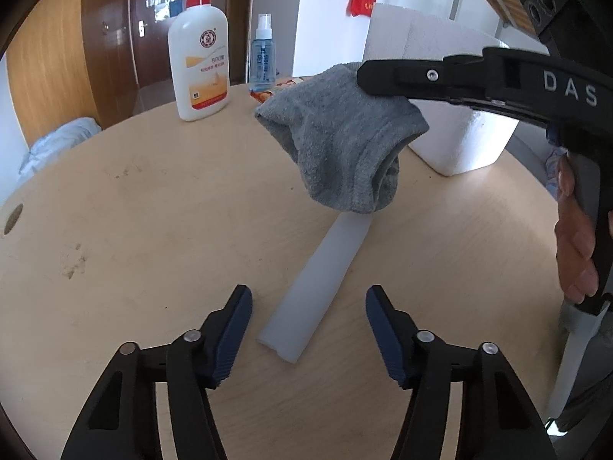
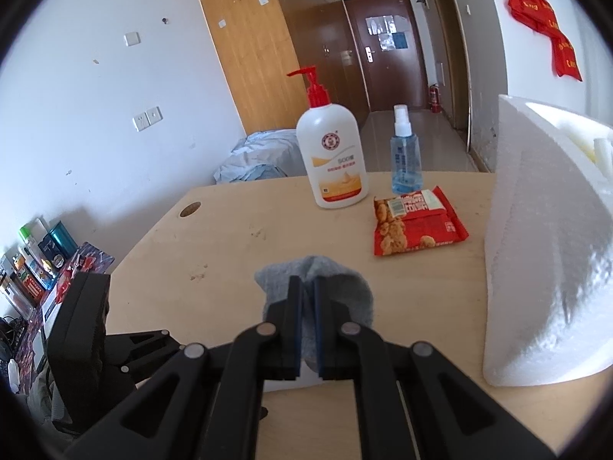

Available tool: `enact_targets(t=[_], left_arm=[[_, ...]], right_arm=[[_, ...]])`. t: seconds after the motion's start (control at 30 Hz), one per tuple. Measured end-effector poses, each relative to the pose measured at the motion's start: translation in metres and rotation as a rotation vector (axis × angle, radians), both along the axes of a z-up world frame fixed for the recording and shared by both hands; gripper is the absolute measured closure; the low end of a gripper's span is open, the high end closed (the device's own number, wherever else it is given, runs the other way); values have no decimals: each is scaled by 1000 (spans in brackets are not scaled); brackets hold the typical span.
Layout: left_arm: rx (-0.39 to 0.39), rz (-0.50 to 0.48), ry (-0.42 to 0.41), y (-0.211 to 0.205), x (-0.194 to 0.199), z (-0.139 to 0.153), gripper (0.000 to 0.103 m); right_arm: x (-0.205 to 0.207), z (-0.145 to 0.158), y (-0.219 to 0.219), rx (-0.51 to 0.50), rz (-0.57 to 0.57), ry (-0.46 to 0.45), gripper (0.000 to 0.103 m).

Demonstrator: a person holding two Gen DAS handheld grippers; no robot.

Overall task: Organize soft objects
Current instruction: 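Lift the grey sock with the right gripper while the left grasps the white foam strip, then carry the grey sock and foam strip over the white foam box with both grippers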

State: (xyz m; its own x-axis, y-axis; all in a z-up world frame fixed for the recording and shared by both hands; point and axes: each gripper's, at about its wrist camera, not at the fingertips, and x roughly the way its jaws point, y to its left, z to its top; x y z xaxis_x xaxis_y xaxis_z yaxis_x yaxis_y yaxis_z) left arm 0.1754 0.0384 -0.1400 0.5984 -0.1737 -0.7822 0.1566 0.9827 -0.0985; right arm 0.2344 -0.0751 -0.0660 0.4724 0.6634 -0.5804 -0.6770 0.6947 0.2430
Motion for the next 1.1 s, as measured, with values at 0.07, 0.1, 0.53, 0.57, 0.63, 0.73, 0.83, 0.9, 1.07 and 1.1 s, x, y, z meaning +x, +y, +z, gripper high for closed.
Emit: enact_targets(t=[0.07,0.1,0.53,0.57,0.63,0.73,0.83,0.9,1.07,1.1], left_arm=[[9,-6,-2,-1,-1,-1,52],[14,-11,-4,-1,-2,-1,54],[68,-5,-27,-4,-10,3,97],[66,-2,-29,-3,-11,4,97],[57,6,-32,0,-11,6,97],[40,15,-63,2,-15,14,97],[32,32,-99,4,-23,26,97],[19,54,-112,8,-27,33,97],[2,102,-148,16,-40,48,97],[0,105,-152,16,-42,50,97]], right_arm=[[0,1,-1,5,-1,-2,96],[-1,2,-2,9,-2,-4,96],[-9,12,-3,30,-9,-38,96],[-9,13,-3,30,-10,-40,96],[-12,15,-3,29,-11,-47,96],[-16,19,-4,35,-11,-57,96],[-21,24,-5,41,-13,-68,95],[-25,27,-6,43,-14,-81,96],[-38,35,-9,47,-11,-103,96],[-41,36,-10,49,-11,-104,96]])
